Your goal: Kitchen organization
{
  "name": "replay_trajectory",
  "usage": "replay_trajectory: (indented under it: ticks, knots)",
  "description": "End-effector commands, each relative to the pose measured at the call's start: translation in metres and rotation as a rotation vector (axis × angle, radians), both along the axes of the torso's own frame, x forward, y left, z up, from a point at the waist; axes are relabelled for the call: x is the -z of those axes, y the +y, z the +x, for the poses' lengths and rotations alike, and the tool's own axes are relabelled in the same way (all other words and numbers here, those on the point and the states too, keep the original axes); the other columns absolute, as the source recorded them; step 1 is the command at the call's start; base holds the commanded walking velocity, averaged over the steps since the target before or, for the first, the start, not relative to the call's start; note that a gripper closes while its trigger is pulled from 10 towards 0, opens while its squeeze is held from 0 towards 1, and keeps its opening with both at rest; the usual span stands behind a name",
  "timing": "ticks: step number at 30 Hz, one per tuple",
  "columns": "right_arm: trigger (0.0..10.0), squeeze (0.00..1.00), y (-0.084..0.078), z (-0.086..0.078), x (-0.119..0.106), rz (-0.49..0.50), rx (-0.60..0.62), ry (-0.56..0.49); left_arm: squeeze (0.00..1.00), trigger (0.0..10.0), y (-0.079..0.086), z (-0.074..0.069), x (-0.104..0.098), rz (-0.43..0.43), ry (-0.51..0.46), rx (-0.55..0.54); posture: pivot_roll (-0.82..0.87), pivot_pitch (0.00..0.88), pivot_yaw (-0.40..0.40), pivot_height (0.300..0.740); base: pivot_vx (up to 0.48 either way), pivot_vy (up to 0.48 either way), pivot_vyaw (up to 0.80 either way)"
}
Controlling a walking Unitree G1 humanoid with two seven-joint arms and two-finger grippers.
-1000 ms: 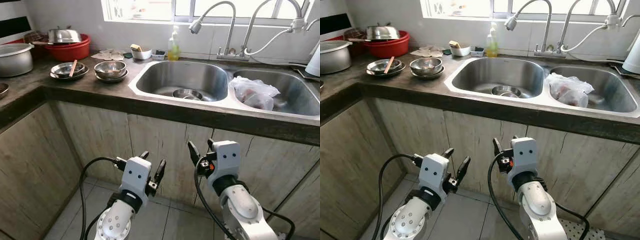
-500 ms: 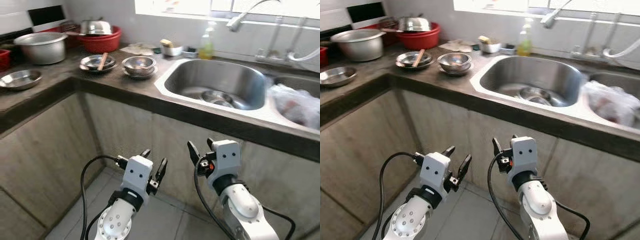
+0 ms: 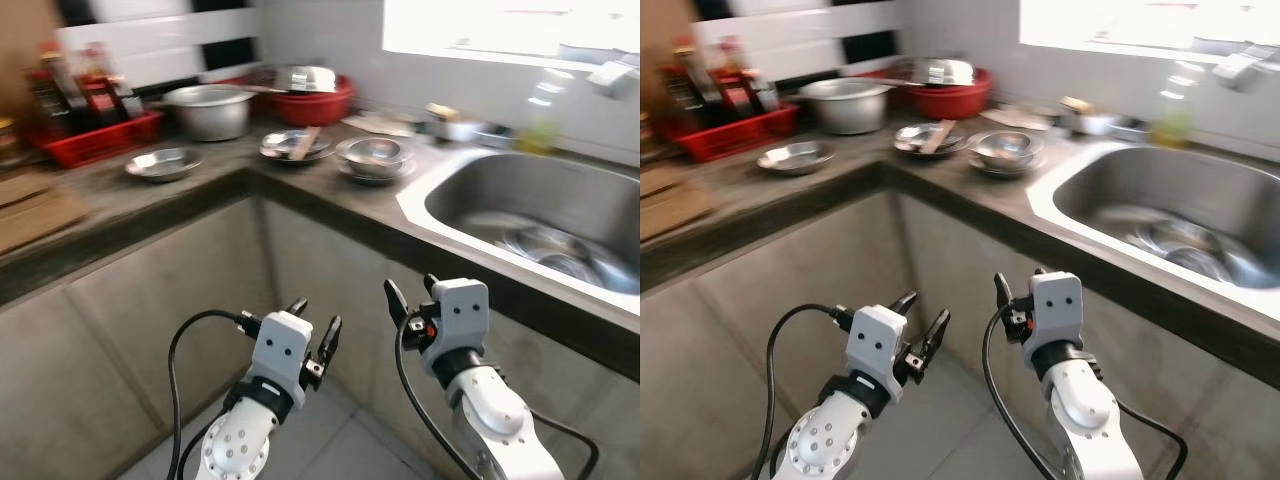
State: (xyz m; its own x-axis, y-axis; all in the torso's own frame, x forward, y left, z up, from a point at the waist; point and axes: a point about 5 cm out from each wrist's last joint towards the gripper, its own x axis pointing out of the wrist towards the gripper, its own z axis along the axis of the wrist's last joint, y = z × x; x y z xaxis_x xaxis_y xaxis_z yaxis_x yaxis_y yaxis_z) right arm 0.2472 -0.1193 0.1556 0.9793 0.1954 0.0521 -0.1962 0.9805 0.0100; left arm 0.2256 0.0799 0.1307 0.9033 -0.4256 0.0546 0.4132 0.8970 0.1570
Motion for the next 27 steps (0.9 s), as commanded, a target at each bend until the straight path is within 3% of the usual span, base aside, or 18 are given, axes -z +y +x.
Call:
replay_trajectory:
  ticks: [1, 6, 21, 27]
  knots:
    - [10.0, 0.0, 0.0032, 0.0003, -0.004, 0.01, -0.012, -0.015, 0.0, 10.0, 0.0028, 0.0012, 0.0005, 0.007, 0.004, -0.014, 0.04, 0.003, -0.015, 0.74, 0.319, 0.0, 0.0]
    - [10.0, 0.0, 0.0033, 0.0007, -0.0035, 0.006, -0.014, -0.014, 0.0, 10.0, 0.0031, 0.0013, 0.0005, 0.004, 0.004, -0.015, 0.04, 0.003, -0.017, 0.74, 0.329, 0.0, 0.16]
    - [10.0, 0.0, 0.0047, 0.0011, -0.0028, 0.002, -0.015, -0.013, 0.0, 10.0, 0.0037, 0.0021, 0.0005, 0.004, 0.006, -0.02, 0.04, 0.0, -0.015, 0.74, 0.336, 0.0, 0.76]
    - [10.0, 0.0, 0.0041, 0.0021, -0.0021, 0.009, -0.012, -0.007, 0.0, 10.0, 0.0038, 0.0018, 0.0008, 0.004, 0.008, -0.021, 0.04, 0.0, -0.015, 0.74, 0.337, 0.0, 0.0]
